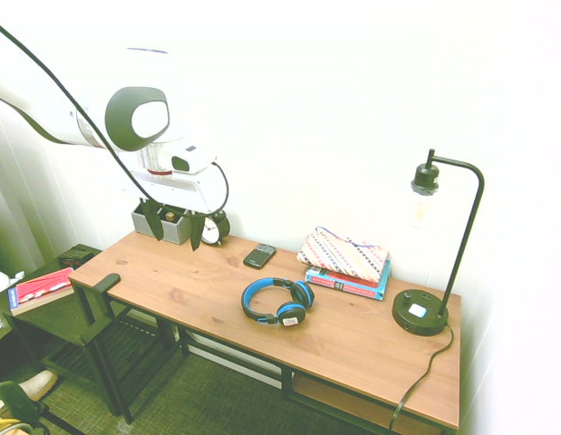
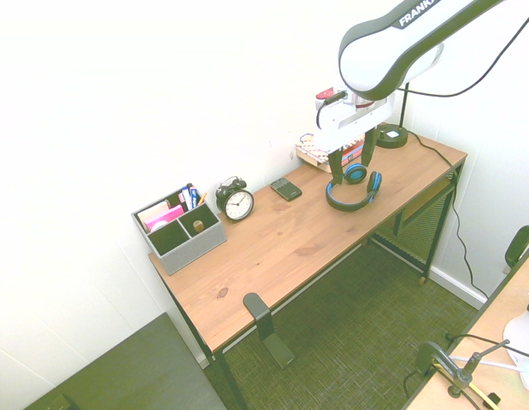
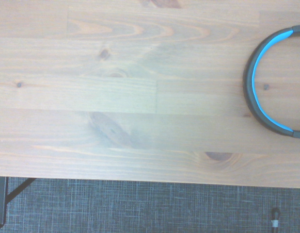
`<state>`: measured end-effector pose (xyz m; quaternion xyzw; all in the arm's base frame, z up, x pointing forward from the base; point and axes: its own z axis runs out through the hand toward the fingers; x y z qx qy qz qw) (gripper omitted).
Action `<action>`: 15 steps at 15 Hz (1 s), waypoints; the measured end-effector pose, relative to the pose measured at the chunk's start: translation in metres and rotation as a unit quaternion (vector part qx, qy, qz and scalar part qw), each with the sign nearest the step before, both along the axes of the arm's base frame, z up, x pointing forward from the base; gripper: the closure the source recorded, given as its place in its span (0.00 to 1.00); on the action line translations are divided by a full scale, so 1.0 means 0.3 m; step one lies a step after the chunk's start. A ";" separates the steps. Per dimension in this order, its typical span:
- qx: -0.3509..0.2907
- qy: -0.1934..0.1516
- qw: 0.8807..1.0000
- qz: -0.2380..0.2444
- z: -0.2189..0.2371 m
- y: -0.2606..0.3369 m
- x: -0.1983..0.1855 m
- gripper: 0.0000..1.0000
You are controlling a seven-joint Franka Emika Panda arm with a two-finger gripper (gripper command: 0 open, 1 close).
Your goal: Hang the headphone
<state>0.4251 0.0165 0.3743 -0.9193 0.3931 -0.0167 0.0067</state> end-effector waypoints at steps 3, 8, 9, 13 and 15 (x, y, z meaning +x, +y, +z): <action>-0.006 -0.008 1.000 0.007 -0.006 -0.005 0.010 0.00; -0.031 -0.023 0.997 0.069 -0.203 -0.109 0.125 0.00; -0.033 -0.022 0.996 0.079 -0.261 -0.134 0.155 0.00; -0.036 -0.036 0.992 0.114 -0.399 -0.198 0.268 0.00; -0.030 -0.047 0.992 0.114 -0.442 -0.207 0.317 0.00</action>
